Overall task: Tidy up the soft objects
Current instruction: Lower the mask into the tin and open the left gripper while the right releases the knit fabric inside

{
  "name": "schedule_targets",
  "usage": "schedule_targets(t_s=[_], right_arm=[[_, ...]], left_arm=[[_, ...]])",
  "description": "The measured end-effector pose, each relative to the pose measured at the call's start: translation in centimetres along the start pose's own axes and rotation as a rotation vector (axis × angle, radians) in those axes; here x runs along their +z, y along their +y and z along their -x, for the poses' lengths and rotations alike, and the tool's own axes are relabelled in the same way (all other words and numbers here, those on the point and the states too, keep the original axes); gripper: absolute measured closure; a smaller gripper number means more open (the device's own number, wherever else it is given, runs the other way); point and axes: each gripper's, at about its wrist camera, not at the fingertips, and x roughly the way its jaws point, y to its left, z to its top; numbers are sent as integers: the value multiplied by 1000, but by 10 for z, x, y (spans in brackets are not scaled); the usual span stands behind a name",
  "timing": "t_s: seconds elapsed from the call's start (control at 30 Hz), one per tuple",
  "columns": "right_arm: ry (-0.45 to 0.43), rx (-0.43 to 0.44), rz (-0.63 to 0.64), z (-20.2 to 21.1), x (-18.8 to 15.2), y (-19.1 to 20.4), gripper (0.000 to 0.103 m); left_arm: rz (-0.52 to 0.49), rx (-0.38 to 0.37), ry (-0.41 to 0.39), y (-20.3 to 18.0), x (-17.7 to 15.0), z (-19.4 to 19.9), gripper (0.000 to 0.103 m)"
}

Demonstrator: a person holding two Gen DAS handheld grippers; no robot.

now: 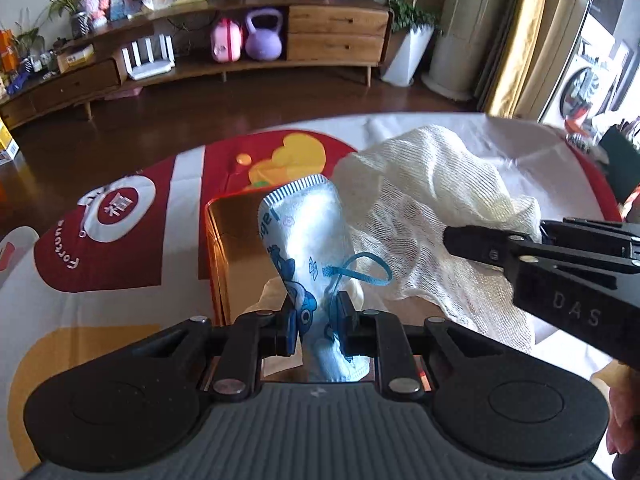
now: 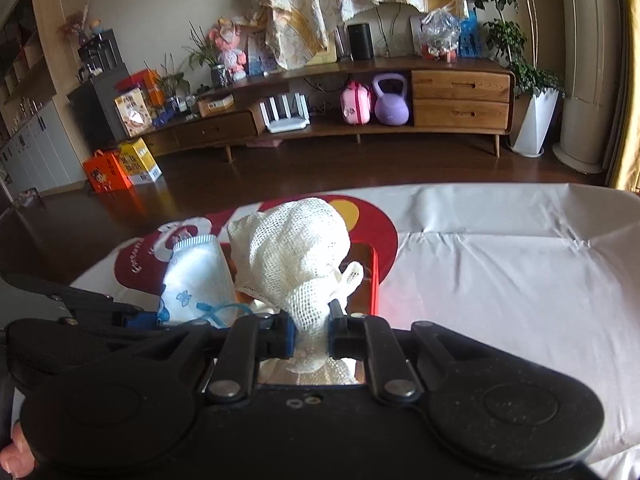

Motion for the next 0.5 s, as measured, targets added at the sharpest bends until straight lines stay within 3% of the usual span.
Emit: schedule_targets(t_s=[0.5], right_arm=[[98, 21, 6, -46, -20, 2, 91]], left_arm=[[-4, -1, 82, 7, 0, -52, 84]])
